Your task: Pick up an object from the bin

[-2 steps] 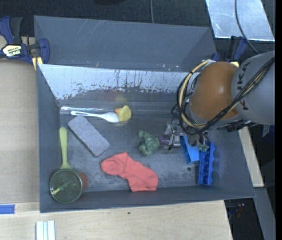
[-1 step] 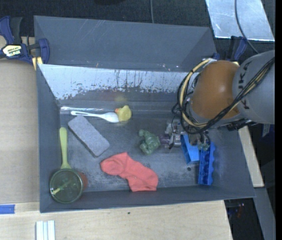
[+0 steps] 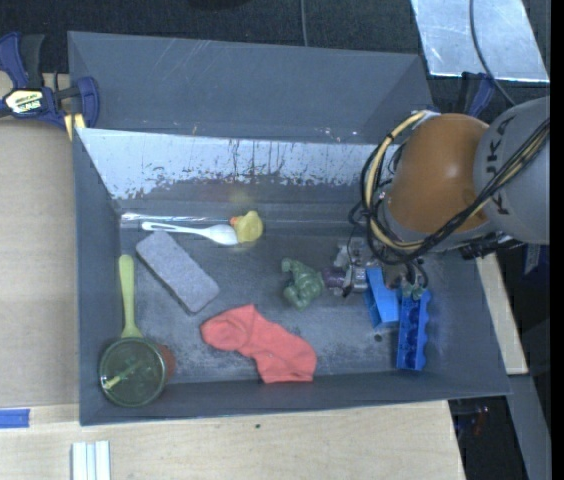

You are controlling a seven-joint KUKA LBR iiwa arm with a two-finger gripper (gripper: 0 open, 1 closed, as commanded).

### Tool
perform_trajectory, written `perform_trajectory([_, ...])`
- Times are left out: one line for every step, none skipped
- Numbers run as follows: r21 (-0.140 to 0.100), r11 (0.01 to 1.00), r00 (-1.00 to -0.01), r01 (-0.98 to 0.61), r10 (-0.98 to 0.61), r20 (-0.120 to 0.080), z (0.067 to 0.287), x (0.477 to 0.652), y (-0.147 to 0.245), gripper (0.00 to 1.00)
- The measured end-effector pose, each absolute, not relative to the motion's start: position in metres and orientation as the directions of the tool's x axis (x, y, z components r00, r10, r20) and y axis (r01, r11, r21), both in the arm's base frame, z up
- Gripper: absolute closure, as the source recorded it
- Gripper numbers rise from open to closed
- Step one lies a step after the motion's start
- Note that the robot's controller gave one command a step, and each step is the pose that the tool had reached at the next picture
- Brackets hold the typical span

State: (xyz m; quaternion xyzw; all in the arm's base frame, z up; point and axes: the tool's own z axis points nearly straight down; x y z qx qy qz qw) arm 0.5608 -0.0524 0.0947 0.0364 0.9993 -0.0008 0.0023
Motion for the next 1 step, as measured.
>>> perform_trajectory([-0.002,0.997,-0.997,0.072,0.072,-0.019,0.1326,0.5645,-0.0529,1.00])
